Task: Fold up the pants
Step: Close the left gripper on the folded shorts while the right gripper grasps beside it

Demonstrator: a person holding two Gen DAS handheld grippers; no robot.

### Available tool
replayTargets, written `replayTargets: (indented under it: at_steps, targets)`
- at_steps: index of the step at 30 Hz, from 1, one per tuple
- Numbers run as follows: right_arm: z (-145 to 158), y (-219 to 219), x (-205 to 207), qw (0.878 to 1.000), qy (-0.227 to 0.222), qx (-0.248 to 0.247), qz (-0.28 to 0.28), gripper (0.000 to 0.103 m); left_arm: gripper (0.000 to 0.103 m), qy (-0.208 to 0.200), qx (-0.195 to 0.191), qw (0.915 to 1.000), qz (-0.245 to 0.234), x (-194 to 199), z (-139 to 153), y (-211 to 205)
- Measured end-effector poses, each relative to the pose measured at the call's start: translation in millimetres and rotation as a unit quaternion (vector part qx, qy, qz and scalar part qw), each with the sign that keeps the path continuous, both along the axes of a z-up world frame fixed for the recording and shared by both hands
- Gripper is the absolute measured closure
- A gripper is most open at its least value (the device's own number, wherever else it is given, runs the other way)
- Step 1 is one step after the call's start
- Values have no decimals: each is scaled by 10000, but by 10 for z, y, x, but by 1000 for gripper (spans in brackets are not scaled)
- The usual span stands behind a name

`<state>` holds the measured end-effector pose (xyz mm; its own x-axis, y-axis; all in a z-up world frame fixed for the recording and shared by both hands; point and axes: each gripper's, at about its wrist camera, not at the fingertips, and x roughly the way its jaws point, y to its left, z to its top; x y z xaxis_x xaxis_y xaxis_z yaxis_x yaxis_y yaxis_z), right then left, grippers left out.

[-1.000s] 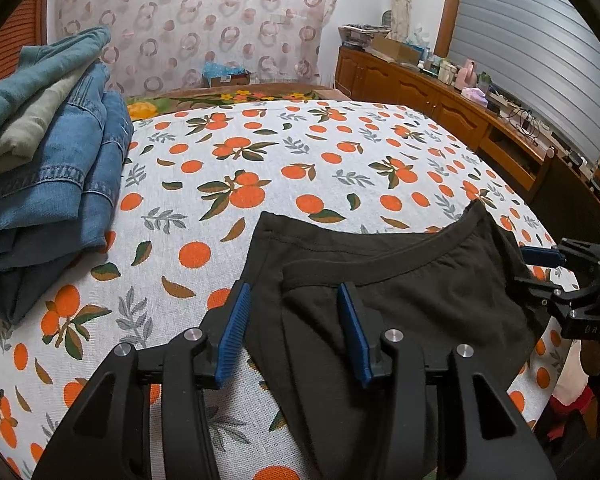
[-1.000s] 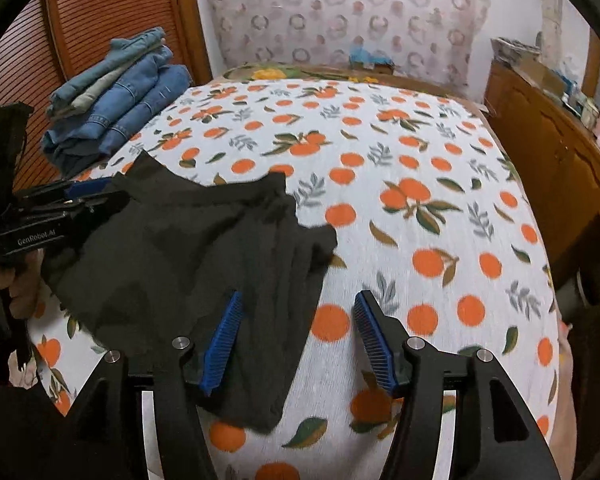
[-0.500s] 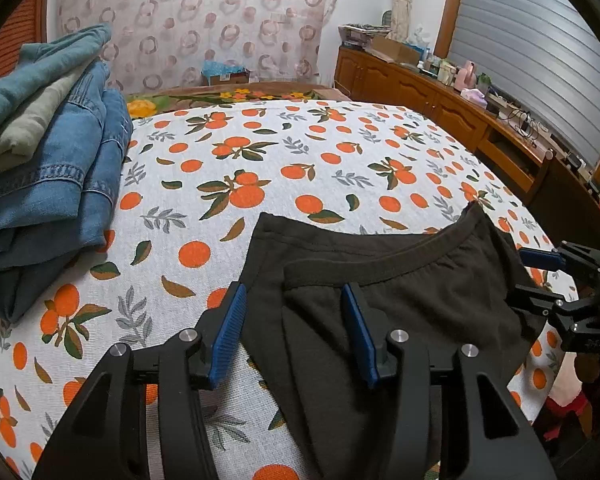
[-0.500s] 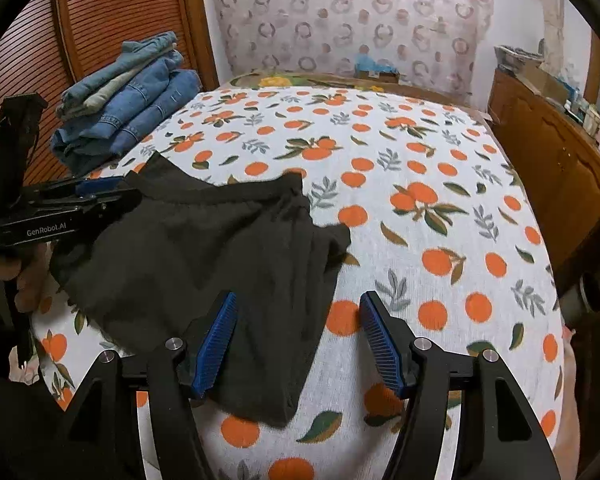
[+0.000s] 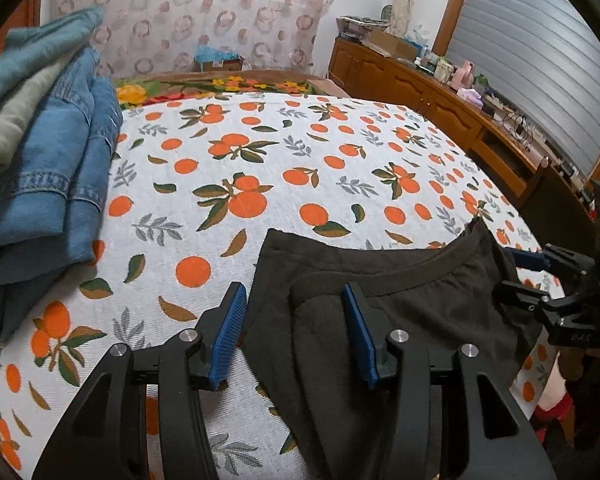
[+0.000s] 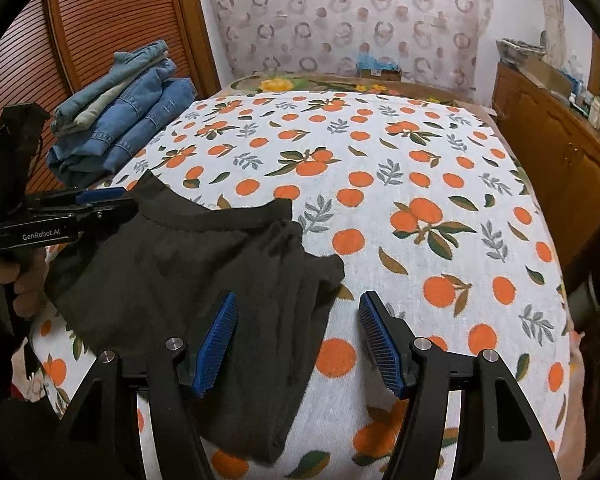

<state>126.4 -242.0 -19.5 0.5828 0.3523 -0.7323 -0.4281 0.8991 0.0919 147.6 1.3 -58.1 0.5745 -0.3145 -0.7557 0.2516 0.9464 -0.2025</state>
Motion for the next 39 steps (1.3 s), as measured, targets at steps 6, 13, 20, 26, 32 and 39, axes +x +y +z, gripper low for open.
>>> replayTargets:
  at_steps: [6,13,20,26,32,39]
  targets:
    - [-26,89,77,10000,-17,20,93,55,52,10,-185,9998,-6,-7,-21,44]
    - [-54,123,97,9997,-51,90,229,71,52,-19,-243,9997,26,-14,-23,56]
    - [-84,98,99,9993,-95,192,293,79,67,33,-467,9989,-54,-29,-17,49]
    - [-88,89,79,9990,-79,274,336,86,86,-178,-396,9990,-63,-132,48,-3]
    - [-43,100,-1,9986,-259,297,362,90,86,-652,-261,9975,-31,-367,268,-68]
    - [154,57,-192,9956,-631,536,449,90,86,-1074,-223,9940,-31,-592,524,-93]
